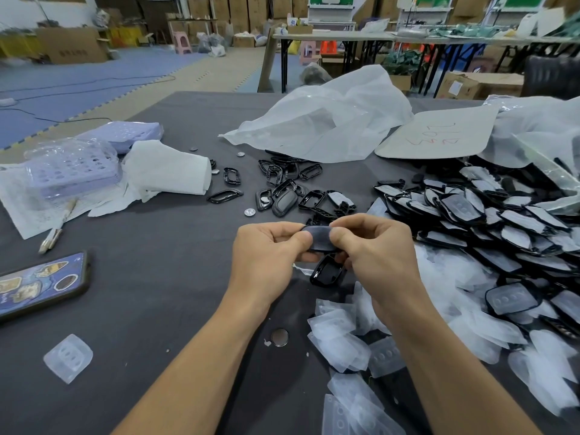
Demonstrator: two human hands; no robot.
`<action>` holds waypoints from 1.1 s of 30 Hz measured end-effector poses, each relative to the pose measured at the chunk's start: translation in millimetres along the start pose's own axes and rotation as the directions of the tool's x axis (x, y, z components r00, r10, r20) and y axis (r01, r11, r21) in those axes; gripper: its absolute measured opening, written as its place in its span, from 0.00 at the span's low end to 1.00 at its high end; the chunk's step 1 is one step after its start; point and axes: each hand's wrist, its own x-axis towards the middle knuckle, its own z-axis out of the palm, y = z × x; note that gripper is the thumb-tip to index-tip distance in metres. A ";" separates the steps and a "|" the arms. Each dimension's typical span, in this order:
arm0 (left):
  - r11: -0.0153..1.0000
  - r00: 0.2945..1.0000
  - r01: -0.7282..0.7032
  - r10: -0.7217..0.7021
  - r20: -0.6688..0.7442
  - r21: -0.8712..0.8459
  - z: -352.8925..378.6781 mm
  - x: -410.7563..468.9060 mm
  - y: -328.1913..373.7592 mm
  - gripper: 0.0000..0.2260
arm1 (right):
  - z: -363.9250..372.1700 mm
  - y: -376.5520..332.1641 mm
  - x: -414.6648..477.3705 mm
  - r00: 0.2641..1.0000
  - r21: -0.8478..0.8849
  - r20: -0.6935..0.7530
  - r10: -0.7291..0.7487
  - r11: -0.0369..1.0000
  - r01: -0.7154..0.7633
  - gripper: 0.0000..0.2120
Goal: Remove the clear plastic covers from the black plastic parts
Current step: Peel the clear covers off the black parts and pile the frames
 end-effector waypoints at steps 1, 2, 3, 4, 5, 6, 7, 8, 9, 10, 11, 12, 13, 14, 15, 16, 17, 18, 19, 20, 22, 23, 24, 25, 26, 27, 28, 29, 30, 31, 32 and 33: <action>1.000 1.000 -0.018 0.018 0.007 0.010 0.1 -1.2 0.2 0.13 | 0.6 -0.5 -1.0 1.000 -0.012 0.013 -0.022 1.000 0.022 0.09; 0.999 0.999 -0.035 0.035 0.023 0.013 0.2 -2.6 0.6 0.13 | 1.2 -0.8 -1.8 0.999 -0.025 0.026 -0.040 0.999 0.040 0.08; 0.999 0.998 -0.048 0.048 0.041 0.007 0.5 -3.8 1.1 0.14 | 1.7 -1.0 -2.4 0.998 -0.042 0.034 -0.052 0.998 0.053 0.07; 0.999 0.997 -0.053 0.053 0.054 -0.002 0.9 -4.7 1.5 0.15 | 2.1 -0.9 -2.7 0.997 -0.055 0.039 -0.060 0.997 0.062 0.07; 0.999 0.997 -0.051 0.052 0.059 -0.013 1.0 -5.0 1.9 0.16 | 2.2 -0.9 -2.6 0.997 -0.053 0.041 -0.060 0.997 0.062 0.08; 0.999 0.997 -0.043 0.045 0.058 -0.024 1.1 -5.2 1.9 0.16 | 2.1 -0.9 -2.1 0.998 -0.041 0.040 -0.051 0.998 0.052 0.09; 0.999 0.998 -0.031 0.033 0.057 -0.037 1.1 -5.3 1.6 0.16 | 1.8 -1.0 -1.8 0.999 -0.026 0.038 -0.036 0.999 0.037 0.10; 0.999 0.998 -0.016 0.019 0.061 -0.051 1.1 -5.5 1.3 0.15 | 1.5 -1.2 -1.5 0.999 -0.012 0.034 -0.021 1.000 0.021 0.10; 0.998 0.997 -0.001 0.006 0.071 -0.066 1.3 -5.6 1.1 0.14 | 1.4 -1.7 -1.6 1.000 0.001 0.030 -0.008 1.000 0.008 0.11; 0.997 0.997 0.012 -0.005 0.081 -0.083 1.8 -5.6 1.0 0.12 | 1.2 -1.9 -1.3 1.000 0.013 0.025 0.001 1.000 -0.001 0.11; 0.995 0.996 0.022 -0.013 0.089 -0.098 2.1 -5.7 1.2 0.11 | 1.1 -2.2 -1.0 1.000 0.019 0.018 0.004 1.000 -0.004 0.12; 0.993 0.995 0.030 -0.019 0.095 -0.113 2.2 -5.7 1.5 0.10 | 0.9 -2.2 -0.4 1.000 0.017 0.011 0.001 1.000 -0.001 0.12; 0.991 0.994 0.040 -0.026 0.105 -0.131 2.0 -5.4 1.7 0.10 | 0.5 -2.3 0.0 1.000 0.009 0.007 -0.007 1.000 0.007 0.12; 0.988 0.991 0.050 -0.031 0.127 -0.147 1.2 -5.1 2.1 0.10 | 0.3 -2.5 0.4 1.000 0.000 0.007 -0.019 1.000 0.019 0.11; 0.987 0.987 0.058 -0.034 0.158 -0.153 0.2 -4.8 2.7 0.10 | -0.1 -2.5 0.8 1.000 -0.008 0.007 -0.030 1.000 0.030 0.11; 0.987 0.981 0.065 -0.036 0.191 -0.148 -1.0 -4.8 3.2 0.11 | -0.5 -2.2 1.3 0.999 -0.014 0.007 -0.040 0.999 0.041 0.10; 0.988 0.975 0.071 -0.039 0.219 -0.139 -2.3 -4.7 3.5 0.13 | -1.0 -1.6 1.8 0.999 -0.019 0.007 -0.047 0.999 0.048 0.09; 0.989 0.970 0.076 -0.044 0.239 -0.127 -3.6 -4.7 3.8 0.14 | -1.4 -1.1 2.2 0.999 -0.023 0.008 -0.053 0.998 0.053 0.09; 0.991 0.967 0.080 -0.050 0.248 -0.111 -4.9 -4.6 4.1 0.14 | -1.6 -0.5 2.5 0.998 -0.028 0.010 -0.057 0.998 0.058 0.08; 0.992 0.966 0.084 -0.058 0.251 -0.094 -5.5 -4.5 4.4 0.14 | -1.6 0.0 2.9 0.998 -0.034 0.013 -0.062 0.997 0.062 0.07; 0.992 0.967 0.097 -0.076 0.244 -0.076 -5.8 -4.5 4.9 0.13 | -2.0 0.4 3.2 0.997 -0.046 0.019 -0.069 0.997 0.069 0.07; 0.992 0.969 0.102 -0.083 0.233 -0.074 -5.4 -4.3 4.6 0.12 | -2.2 0.4 3.0 0.997 -0.049 0.024 -0.072 0.996 0.073 0.07; 0.992 0.972 0.105 -0.087 0.218 -0.069 -5.2 -4.0 4.2 0.11 | -2.4 0.5 3.1 0.997 -0.051 0.029 -0.077 0.996 0.078 0.07; 0.993 0.975 0.105 -0.091 0.203 -0.060 -5.1 -3.8 3.4 0.10 | -2.6 0.8 2.9 0.996 -0.055 0.034 -0.083 0.995 0.085 0.08; 0.993 0.977 0.103 -0.092 0.190 -0.049 -5.2 -3.6 2.7 0.10 | -2.5 1.0 2.9 0.995 -0.062 0.040 -0.089 0.994 0.091 0.08; 0.994 0.979 0.102 -0.094 0.180 -0.038 -5.3 -3.5 2.1 0.09 | -2.4 0.9 2.8 0.995 -0.067 0.046 -0.092 0.993 0.095 0.07; 0.994 0.980 0.103 -0.096 0.173 -0.030 -5.7 -3.5 1.7 0.09 | -2.0 0.7 2.5 0.994 -0.067 0.052 -0.094 0.993 0.097 0.07; 0.994 0.981 0.103 -0.098 0.166 -0.023 -6.0 -3.4 1.6 0.09 | -1.5 0.6 2.3 0.994 -0.062 0.057 -0.095 0.993 0.098 0.08; 0.995 0.982 0.103 -0.100 0.159 -0.016 -6.0 -3.2 1.5 0.10 | -1.0 0.5 2.3 0.994 -0.056 0.061 -0.095 0.994 0.098 0.08; 0.994 0.983 0.104 -0.101 0.151 -0.012 -5.9 -3.0 1.6 0.10 | -0.7 0.5 2.3 0.994 -0.051 0.063 -0.091 0.994 0.094 0.09; 0.994 0.984 0.106 -0.103 0.144 -0.009 -5.5 -2.7 1.8 0.11 | -0.8 0.4 2.3 0.994 -0.046 0.063 -0.085 0.995 0.088 0.09; 0.994 0.985 0.107 -0.105 0.138 -0.008 -4.9 -2.4 2.0 0.11 | -1.1 0.3 2.5 0.995 -0.040 0.061 -0.079 0.996 0.082 0.09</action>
